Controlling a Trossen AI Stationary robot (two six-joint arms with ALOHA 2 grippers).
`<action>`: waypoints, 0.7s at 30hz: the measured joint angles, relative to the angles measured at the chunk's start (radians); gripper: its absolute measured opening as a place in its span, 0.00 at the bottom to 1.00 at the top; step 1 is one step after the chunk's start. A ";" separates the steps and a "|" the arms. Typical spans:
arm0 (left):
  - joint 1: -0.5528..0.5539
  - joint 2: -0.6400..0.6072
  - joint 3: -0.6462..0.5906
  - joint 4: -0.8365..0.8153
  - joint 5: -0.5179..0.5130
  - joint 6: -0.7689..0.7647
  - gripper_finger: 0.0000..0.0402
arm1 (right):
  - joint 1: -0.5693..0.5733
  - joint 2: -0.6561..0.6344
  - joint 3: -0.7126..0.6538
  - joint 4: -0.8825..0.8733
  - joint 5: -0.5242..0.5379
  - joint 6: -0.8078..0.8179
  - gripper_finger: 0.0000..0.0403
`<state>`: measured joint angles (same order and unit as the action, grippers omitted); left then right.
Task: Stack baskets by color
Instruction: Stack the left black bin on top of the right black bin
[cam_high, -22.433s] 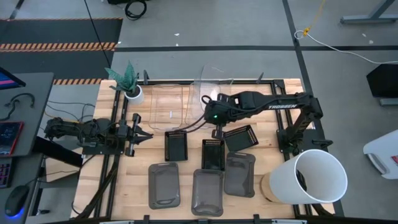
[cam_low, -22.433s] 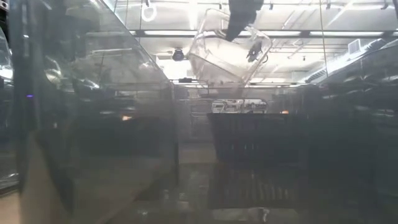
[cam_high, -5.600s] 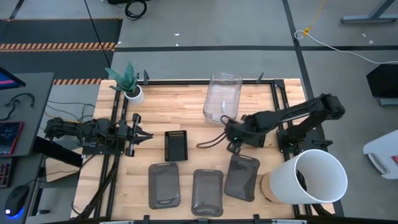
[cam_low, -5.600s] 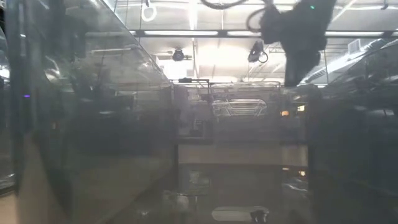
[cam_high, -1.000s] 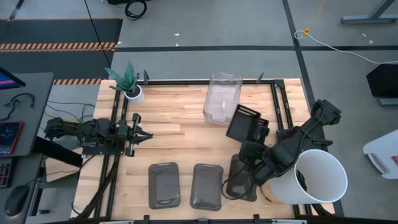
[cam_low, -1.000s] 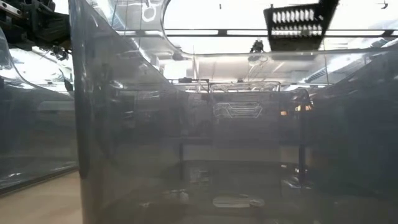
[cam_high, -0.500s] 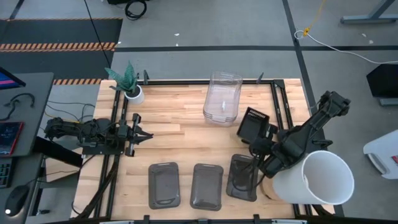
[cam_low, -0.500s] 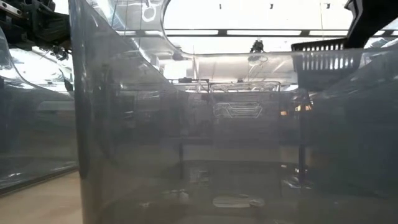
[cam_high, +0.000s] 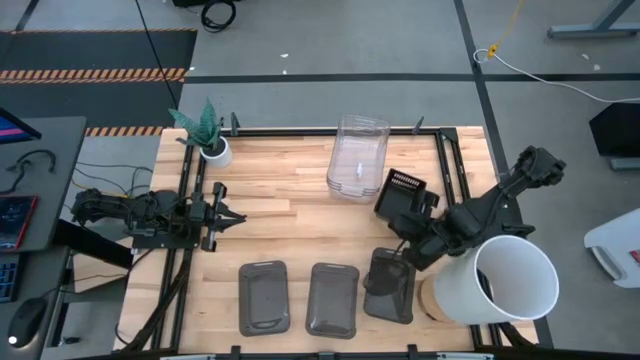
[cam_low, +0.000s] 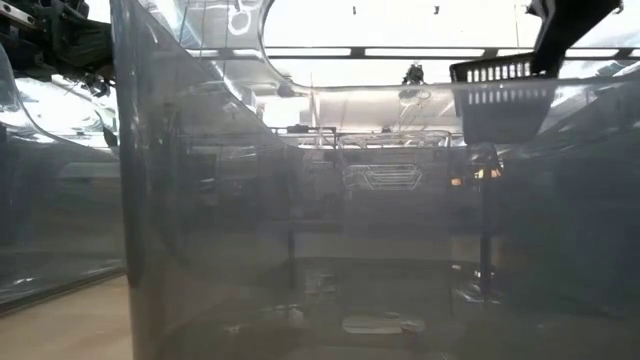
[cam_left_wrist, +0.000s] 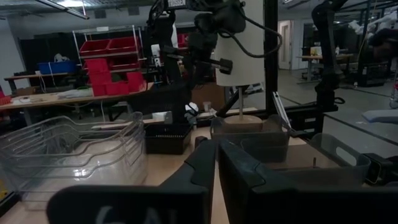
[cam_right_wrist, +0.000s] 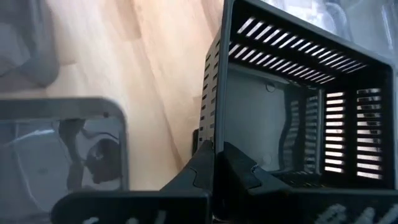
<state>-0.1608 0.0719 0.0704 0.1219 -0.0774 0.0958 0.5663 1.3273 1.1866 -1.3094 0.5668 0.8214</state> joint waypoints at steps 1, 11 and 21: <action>0.000 0.000 0.000 0.000 0.000 0.000 0.07 | -0.016 0.000 0.006 0.000 -0.002 -0.015 0.03; 0.000 0.000 0.000 0.000 0.000 0.000 0.09 | -0.185 -0.088 0.014 -0.022 -0.120 -0.149 0.03; 0.000 0.000 0.000 0.000 0.000 0.000 0.08 | -0.283 -0.136 0.014 -0.057 -0.454 -0.107 0.03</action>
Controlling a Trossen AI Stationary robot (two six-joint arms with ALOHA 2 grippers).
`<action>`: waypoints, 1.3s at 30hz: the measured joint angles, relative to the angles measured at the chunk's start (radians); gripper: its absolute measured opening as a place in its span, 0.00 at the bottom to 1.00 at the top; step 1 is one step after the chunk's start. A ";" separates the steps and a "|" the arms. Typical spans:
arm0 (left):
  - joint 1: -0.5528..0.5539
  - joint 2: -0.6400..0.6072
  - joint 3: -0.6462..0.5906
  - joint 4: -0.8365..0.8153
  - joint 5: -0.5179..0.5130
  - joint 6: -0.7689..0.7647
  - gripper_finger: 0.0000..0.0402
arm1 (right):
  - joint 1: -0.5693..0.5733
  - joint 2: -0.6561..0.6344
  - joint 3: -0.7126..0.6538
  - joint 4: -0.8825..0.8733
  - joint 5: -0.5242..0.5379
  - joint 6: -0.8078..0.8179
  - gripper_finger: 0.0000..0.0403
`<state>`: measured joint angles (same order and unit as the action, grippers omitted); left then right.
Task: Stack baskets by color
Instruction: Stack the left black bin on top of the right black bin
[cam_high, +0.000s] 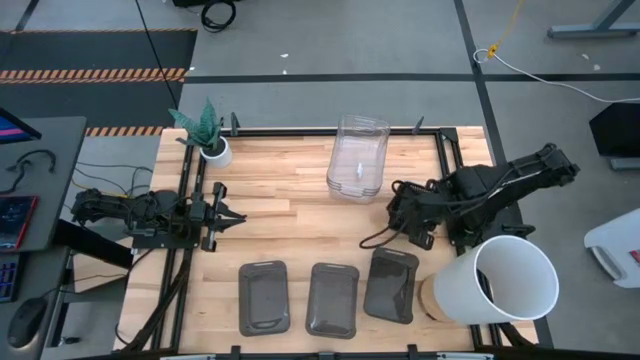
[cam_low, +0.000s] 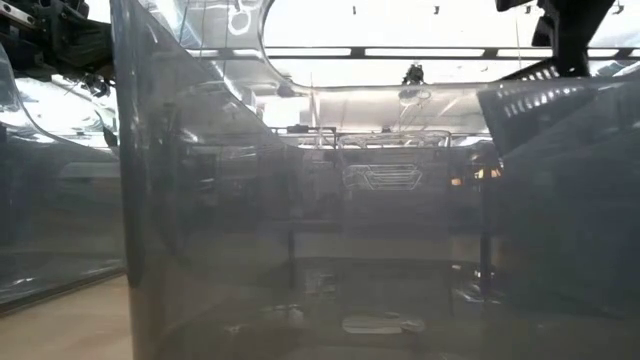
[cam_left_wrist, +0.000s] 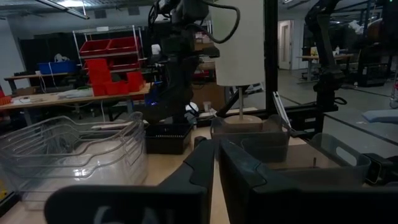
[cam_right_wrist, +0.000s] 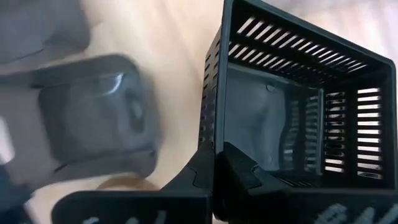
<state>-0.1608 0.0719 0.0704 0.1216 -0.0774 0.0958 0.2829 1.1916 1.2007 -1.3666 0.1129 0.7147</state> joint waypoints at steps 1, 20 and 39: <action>0.000 0.000 0.000 0.000 0.000 0.000 0.08 | -0.004 0.001 0.000 0.000 -0.014 0.000 0.03; 0.000 0.000 0.000 0.000 0.000 0.000 0.08 | -0.037 -0.074 -0.206 0.191 0.009 -0.083 0.03; 0.000 0.000 0.000 0.000 0.000 0.000 0.08 | -0.134 -0.137 -0.462 0.297 0.042 -0.268 0.06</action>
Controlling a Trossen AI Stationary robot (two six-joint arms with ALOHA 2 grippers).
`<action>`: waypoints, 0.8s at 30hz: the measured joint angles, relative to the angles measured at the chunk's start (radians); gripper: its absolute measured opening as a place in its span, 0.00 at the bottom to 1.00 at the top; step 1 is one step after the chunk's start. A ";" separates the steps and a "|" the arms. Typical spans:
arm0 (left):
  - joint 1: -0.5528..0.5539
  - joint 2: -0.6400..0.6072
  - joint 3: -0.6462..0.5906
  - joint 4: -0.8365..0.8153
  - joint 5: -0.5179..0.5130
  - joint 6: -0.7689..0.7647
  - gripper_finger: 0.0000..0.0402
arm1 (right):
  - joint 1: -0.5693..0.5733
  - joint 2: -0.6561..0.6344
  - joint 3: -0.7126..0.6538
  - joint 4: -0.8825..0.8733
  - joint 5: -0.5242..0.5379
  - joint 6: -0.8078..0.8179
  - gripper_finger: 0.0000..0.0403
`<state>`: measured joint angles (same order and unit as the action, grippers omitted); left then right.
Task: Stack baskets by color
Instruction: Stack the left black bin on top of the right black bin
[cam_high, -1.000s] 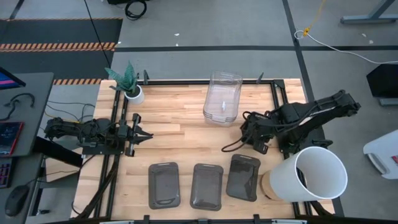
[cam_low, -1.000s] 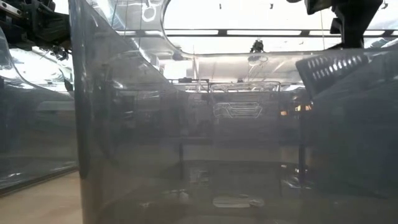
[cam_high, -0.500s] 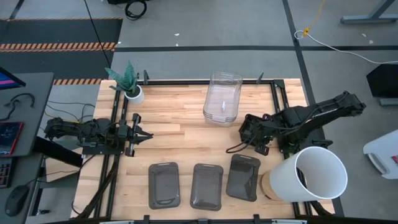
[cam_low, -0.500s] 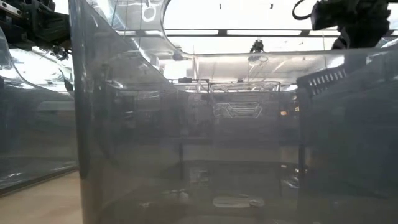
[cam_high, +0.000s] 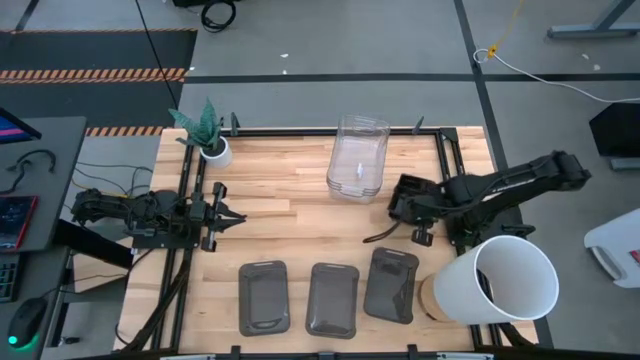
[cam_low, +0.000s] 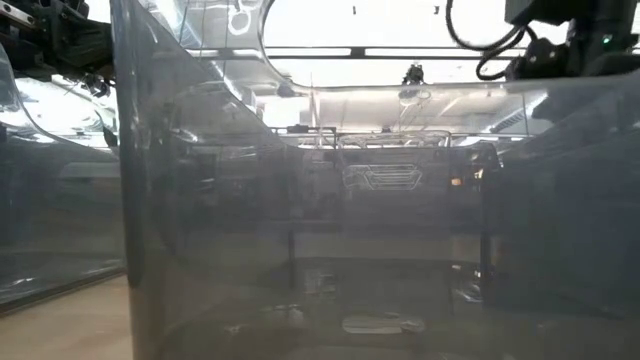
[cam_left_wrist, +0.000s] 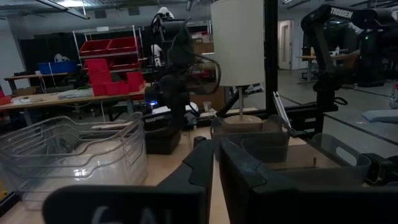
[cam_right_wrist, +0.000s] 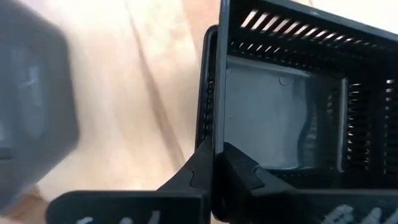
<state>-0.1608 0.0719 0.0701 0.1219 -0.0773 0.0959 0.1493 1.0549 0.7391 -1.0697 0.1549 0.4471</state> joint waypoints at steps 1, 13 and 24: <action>0.000 0.000 0.000 0.000 0.000 0.000 0.09 | -0.006 0.009 0.000 0.000 0.001 -0.003 0.08; 0.000 0.000 0.000 0.000 0.000 0.000 0.07 | -0.066 0.120 0.000 -0.008 -0.052 -0.045 0.30; 0.000 0.000 0.000 0.000 0.000 0.000 0.08 | -0.107 0.140 0.185 -0.062 -0.060 -0.047 0.40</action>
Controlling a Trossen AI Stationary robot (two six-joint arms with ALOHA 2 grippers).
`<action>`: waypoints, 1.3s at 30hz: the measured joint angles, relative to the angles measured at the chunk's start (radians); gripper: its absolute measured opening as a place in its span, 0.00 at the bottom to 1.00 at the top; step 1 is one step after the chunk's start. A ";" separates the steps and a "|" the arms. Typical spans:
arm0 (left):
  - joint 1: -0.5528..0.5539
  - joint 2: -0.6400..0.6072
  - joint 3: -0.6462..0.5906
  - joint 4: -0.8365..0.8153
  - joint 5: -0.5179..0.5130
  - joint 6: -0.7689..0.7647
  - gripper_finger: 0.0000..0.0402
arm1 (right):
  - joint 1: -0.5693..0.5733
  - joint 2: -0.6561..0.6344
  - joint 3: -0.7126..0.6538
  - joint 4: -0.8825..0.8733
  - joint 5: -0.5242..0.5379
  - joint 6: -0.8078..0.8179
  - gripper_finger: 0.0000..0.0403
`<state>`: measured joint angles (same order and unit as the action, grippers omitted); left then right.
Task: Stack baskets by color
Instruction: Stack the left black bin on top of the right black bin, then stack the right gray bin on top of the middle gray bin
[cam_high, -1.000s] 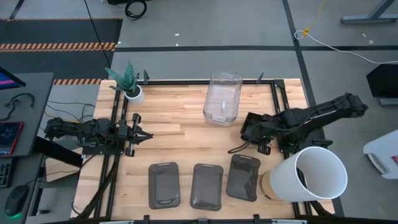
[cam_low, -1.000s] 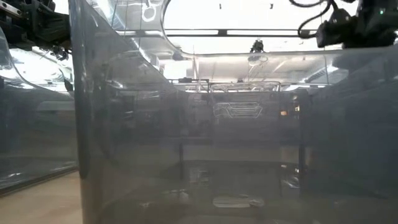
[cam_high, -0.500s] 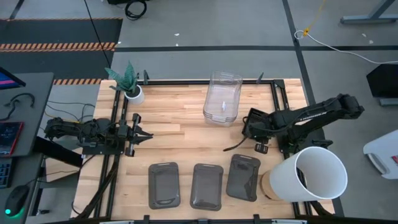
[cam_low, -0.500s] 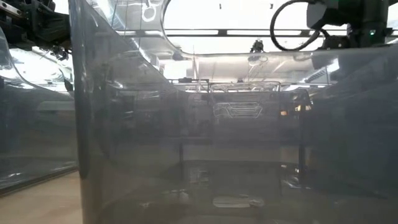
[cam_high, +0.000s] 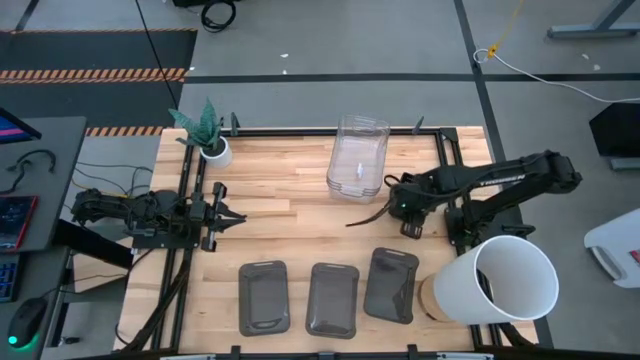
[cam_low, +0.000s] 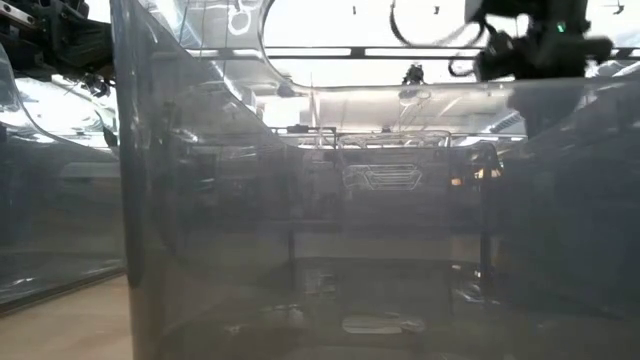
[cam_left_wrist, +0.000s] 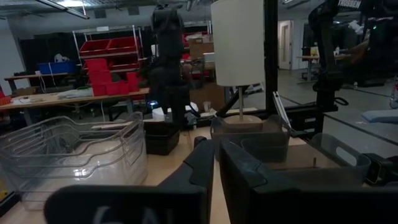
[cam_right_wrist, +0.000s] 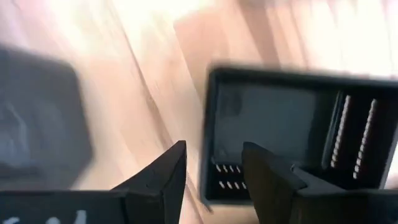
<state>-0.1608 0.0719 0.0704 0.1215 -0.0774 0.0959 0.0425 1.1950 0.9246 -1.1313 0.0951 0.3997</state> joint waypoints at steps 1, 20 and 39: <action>0.000 0.000 0.000 0.001 0.000 0.000 0.07 | 0.010 0.000 0.018 0.009 -0.009 0.015 0.40; 0.000 0.000 0.000 0.000 0.000 0.000 0.07 | 0.259 0.365 0.263 0.049 -0.133 0.078 0.44; 0.000 0.000 0.000 0.000 0.000 0.000 0.08 | 0.263 0.577 0.271 0.011 -0.098 0.079 0.42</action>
<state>-0.1608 0.0717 0.0704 0.1217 -0.0775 0.0959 0.3054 1.7717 1.1953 -1.1206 -0.0031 0.4791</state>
